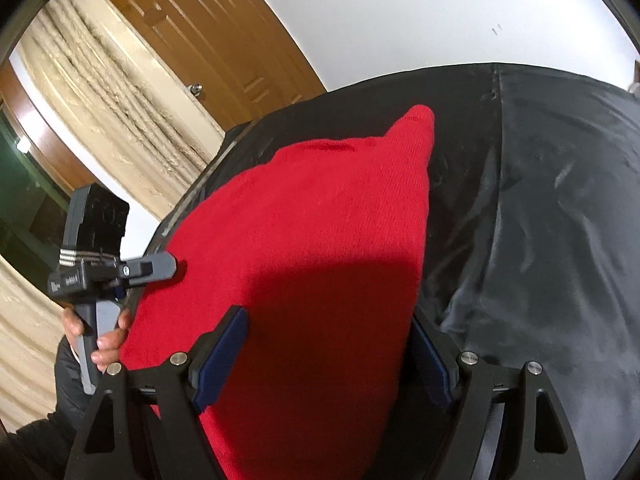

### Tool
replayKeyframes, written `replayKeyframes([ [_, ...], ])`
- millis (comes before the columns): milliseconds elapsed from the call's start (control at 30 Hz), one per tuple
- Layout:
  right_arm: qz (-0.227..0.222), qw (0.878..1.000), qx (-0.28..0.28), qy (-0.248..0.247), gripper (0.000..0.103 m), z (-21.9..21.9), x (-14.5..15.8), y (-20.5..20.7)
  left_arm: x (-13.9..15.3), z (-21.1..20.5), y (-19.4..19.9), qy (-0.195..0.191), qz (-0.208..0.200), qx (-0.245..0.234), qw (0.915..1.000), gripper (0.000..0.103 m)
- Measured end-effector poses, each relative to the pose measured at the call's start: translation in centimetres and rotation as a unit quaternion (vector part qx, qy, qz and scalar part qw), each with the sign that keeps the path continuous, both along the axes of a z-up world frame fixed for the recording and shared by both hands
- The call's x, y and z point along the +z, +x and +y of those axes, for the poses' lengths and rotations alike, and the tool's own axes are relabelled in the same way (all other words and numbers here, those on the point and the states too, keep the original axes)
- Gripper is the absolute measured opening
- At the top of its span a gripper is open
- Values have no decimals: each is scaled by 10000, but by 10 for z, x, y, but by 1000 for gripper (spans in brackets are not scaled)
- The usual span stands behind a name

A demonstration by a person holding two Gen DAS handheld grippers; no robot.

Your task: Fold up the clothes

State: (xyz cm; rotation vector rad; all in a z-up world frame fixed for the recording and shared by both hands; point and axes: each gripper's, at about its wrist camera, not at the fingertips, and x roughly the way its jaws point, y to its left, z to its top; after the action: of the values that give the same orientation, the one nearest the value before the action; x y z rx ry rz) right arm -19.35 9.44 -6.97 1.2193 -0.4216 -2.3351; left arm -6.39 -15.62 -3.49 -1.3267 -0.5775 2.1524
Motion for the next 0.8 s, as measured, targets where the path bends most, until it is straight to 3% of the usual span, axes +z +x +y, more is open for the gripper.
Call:
replayKeyframes([
  [67,14,10000,41,-55,81,-3,-2,-6,0,2,1,-49,57,-8,10000,95],
  [133,26,9999,107,-109,81,-6,-3,-13,0,4,2,-126,93,-2,9999,87],
  [200,30,9997,211,-113,81,-10,-2,-16,0,4,3,-264,101,15,9996,68],
  [267,79,9995,314,-39,81,-14,-2,-15,-2,4,3,-258,53,43,9996,61],
  [367,150,9992,363,57,68,-19,-4,-13,-3,2,3,-192,-27,108,9998,54],
  [433,175,9993,325,-32,55,-18,-6,-13,-2,5,7,-273,28,139,9995,50],
  [533,277,9991,284,-116,45,-20,-6,-12,3,11,10,-374,123,174,9991,46],
  [633,461,9986,257,45,38,-24,1,-5,9,14,16,-440,198,188,9987,44],
  [800,788,9964,241,181,36,-26,18,14,18,21,26,-449,280,122,9985,43],
])
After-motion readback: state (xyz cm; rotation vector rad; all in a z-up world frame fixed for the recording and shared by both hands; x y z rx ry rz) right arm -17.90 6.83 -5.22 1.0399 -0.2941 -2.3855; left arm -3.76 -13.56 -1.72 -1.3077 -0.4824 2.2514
